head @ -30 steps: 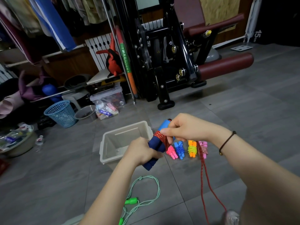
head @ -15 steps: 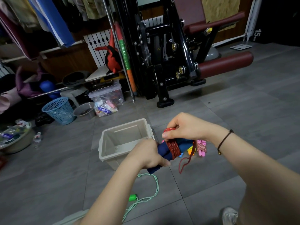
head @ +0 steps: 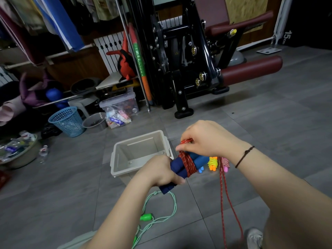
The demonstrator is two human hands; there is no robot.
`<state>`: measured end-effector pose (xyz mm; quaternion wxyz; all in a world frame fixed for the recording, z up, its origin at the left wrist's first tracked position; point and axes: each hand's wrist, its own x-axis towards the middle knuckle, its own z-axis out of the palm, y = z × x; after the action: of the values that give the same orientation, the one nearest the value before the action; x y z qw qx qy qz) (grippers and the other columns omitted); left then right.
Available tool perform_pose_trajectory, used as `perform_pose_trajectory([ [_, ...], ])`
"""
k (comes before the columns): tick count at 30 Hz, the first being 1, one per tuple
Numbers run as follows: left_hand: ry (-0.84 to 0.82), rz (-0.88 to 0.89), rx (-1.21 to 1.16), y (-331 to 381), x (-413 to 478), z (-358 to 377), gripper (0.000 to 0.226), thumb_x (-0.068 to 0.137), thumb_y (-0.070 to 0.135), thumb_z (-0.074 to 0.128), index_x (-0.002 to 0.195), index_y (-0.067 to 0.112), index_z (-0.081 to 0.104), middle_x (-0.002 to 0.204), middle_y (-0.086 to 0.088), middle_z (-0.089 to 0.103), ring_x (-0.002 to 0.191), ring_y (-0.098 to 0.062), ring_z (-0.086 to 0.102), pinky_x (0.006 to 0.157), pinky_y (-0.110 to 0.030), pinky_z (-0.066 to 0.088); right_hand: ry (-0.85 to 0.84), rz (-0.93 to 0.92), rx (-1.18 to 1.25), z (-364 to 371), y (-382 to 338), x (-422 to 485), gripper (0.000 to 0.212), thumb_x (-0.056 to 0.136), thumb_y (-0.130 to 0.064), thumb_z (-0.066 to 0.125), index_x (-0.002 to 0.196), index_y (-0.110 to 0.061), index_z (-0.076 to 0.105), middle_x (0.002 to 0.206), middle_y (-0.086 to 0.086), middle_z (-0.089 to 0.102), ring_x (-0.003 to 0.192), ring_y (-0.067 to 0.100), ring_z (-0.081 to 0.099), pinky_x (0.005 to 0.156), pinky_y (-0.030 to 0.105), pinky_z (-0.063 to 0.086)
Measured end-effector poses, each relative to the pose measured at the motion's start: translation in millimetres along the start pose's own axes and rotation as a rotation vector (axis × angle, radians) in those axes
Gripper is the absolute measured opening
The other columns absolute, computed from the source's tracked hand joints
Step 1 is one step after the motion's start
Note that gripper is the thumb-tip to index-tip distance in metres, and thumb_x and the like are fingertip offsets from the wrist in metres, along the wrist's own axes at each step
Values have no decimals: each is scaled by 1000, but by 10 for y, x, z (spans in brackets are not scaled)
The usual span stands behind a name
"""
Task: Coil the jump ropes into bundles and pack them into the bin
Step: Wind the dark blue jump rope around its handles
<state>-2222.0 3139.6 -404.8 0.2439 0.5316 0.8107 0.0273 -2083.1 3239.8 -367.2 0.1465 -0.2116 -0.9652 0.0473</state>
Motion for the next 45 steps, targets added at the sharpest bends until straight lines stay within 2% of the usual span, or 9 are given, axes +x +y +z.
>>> perform_pose_trajectory([
  [5,-4,-14,29,11,3,-5,38,68,45,78,84,14,63,79,-3,62,71,-21,56,53,-27,37,-39,58,136,25,28,-3,56,92,-47,48,44,-18,49,39,-2,42,41,12,41,49,27,39],
  [8,-10,-4,36,46,3,17,39,67,46,78,82,15,61,78,-3,61,70,-21,54,54,-28,36,-98,150,415,18,26,-8,54,92,-42,52,43,-18,58,35,-8,49,40,5,48,49,12,35],
  [16,22,106,134,145,-41,81,40,68,48,77,85,14,64,84,-5,66,78,-24,61,65,-31,45,-207,290,768,79,61,-31,39,78,-55,66,60,-22,74,57,-7,60,55,0,49,63,17,37],
  [20,49,128,177,124,-52,40,42,68,50,76,85,13,65,85,-8,68,80,-26,62,65,-32,46,-210,319,790,67,125,-35,32,78,-55,65,70,-26,77,77,-11,63,80,-1,56,73,17,38],
  [26,60,187,283,134,-117,16,43,67,51,75,81,14,59,77,-4,59,72,-24,53,56,-29,34,-219,248,633,136,108,-25,25,78,-53,67,62,-34,72,73,-3,66,68,5,59,64,21,45],
  [31,51,365,373,164,-225,62,38,69,49,74,90,22,59,91,-3,64,86,-24,57,67,-31,44,-416,213,434,134,118,4,48,79,-53,66,44,-22,56,36,-10,45,39,3,38,44,15,30],
  [38,103,421,374,-1,-290,-152,32,68,47,74,90,29,59,87,5,67,87,-18,60,70,-30,47,-536,200,698,203,228,43,32,78,-44,70,77,-12,71,72,-9,63,74,2,57,76,19,44],
  [41,174,372,409,-69,-262,-226,31,70,46,72,96,32,60,91,5,69,91,-21,62,71,-30,48,-474,186,765,274,246,83,25,83,-37,67,73,-15,70,67,-9,61,59,-5,52,60,10,41],
  [45,255,305,500,-142,-153,-235,32,73,45,70,102,33,60,99,3,69,97,-25,62,73,-32,47,-427,181,688,393,280,130,33,89,-41,59,58,-29,63,52,-16,54,52,-2,44,59,14,39],
])
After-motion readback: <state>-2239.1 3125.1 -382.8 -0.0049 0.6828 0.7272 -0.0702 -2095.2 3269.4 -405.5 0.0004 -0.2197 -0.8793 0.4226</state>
